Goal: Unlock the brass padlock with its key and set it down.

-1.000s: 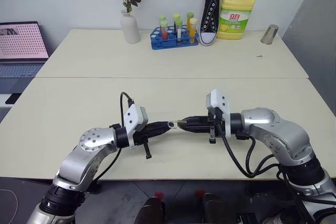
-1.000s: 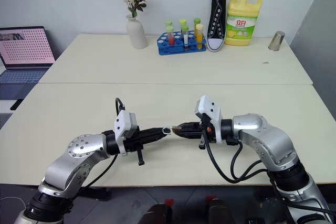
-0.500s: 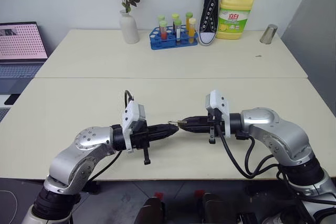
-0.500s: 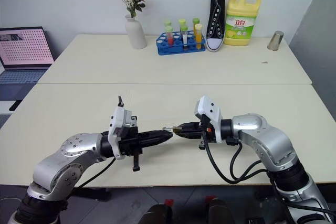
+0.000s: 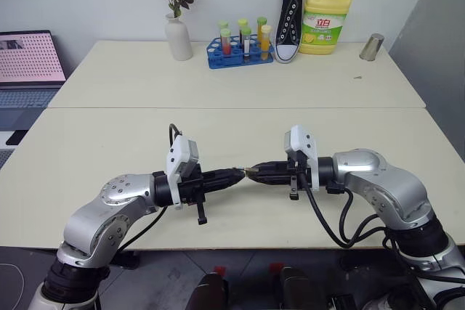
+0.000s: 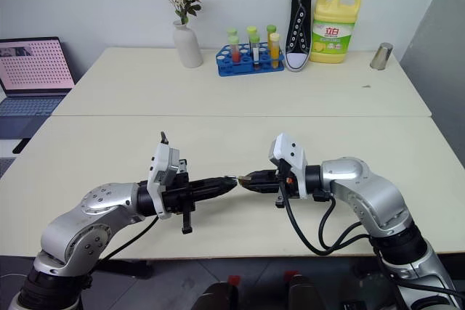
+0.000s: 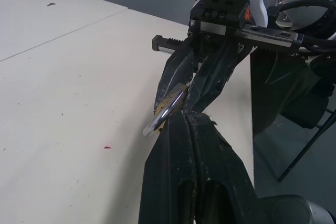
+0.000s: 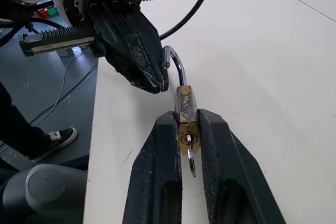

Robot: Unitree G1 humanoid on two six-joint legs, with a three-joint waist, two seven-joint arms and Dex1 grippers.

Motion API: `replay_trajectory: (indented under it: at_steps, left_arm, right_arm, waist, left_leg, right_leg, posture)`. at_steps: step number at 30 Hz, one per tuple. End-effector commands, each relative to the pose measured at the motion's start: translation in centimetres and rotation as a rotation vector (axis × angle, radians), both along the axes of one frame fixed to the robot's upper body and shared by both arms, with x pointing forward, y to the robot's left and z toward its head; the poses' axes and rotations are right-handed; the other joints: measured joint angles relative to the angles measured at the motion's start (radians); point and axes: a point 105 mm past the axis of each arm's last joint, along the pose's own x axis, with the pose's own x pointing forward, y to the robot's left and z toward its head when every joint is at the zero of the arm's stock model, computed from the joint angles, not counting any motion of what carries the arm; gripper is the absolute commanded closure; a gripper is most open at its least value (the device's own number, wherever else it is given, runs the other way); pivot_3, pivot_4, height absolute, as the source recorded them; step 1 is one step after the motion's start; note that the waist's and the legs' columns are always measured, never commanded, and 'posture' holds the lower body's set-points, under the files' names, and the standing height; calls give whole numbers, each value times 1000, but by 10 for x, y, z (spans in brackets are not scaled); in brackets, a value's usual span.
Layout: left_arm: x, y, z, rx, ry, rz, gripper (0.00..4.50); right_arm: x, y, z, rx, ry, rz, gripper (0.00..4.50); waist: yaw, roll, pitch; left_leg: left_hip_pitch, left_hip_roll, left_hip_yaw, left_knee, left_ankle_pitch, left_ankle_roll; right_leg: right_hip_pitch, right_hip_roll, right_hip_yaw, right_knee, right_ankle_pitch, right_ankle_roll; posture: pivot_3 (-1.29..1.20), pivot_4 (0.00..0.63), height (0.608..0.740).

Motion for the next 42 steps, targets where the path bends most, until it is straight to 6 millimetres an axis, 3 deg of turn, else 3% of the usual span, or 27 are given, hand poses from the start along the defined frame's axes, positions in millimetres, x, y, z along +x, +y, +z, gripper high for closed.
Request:
replay_trajectory:
  at_steps: [1,6,8,10,14,22,26,30,34,38,42]
  left_arm:
    - [-9,0,10,52,-101,-33,4500]
    - [-26,13,-18,352,-399,-153,4500]
    - [-19,22,-26,411,-544,-126,4320]
    - [-13,28,-30,449,-666,-100,3937]
    - [-5,34,-26,434,-822,-23,2639]
    - [-17,42,-37,386,-844,36,18]
    - [-23,47,-43,407,-834,34,0]
    - [-16,46,-37,366,-807,77,0]
    - [-9,48,-42,301,-536,134,0]
    - [3,50,-37,257,-311,202,0]
    - [14,53,-33,317,-291,253,0]
  right_arm:
    - [-1,0,4,12,-18,5,4363]
    - [4,-4,1,18,58,-36,4363]
    - [5,-4,-1,15,97,-44,4363]
    - [6,-5,-4,7,128,-49,4363]
    - [6,-6,-15,-14,237,-65,4363]
    - [30,5,-43,-58,412,-140,4363]
    - [54,8,-57,-104,441,-207,4363]
    - [69,-4,-60,-162,374,-247,2988]
    - [73,-18,-55,-191,296,-260,1472]
    - [62,-38,-31,-201,89,-248,23]
    - [42,-48,-19,-205,-13,-219,23]
  waist:
    - [0,0,0]
    - [-1,1,0]
    - [3,1,1]
    - [6,2,1]
    - [6,1,1]
    - [-3,2,1]
    - [-2,2,1]
    - [3,3,2]
    - [-2,3,2]
    - [1,3,2]
    - [-4,3,2]
  left_leg:
    - [0,0,0,0,0,0]
    - [0,0,2,-1,0,0]
    - [0,0,2,-1,0,0]
    - [0,0,2,-1,0,0]
    - [-1,-1,1,-1,0,0]
    - [-1,0,1,-1,0,0]
    - [0,0,2,-1,0,0]
    - [-1,-1,1,-1,0,0]
    - [-1,-1,1,-1,0,0]
    - [-2,-1,0,0,0,0]
    - [-2,-1,0,-1,0,0]
  right_leg:
    - [0,0,0,0,0,0]
    - [0,0,1,0,0,-1]
    - [0,0,1,-1,0,-1]
    - [0,-1,1,-2,0,-1]
    - [0,-1,1,-2,0,-1]
    - [-2,-1,1,0,0,-1]
    - [-2,-1,1,1,0,-1]
    - [-3,-1,0,0,0,-1]
    - [-3,-1,0,0,0,-1]
    - [-3,-1,0,1,0,0]
    - [-3,-1,-1,1,0,0]
  posture:
    - [0,150,740]
    - [0,150,740]
    - [0,150,740]
    - [0,150,740]
    - [0,150,740]
    - [0,150,740]
    - [0,150,740]
    - [0,150,740]
    - [0,150,740]
    - [0,150,740]
    - [0,150,740]
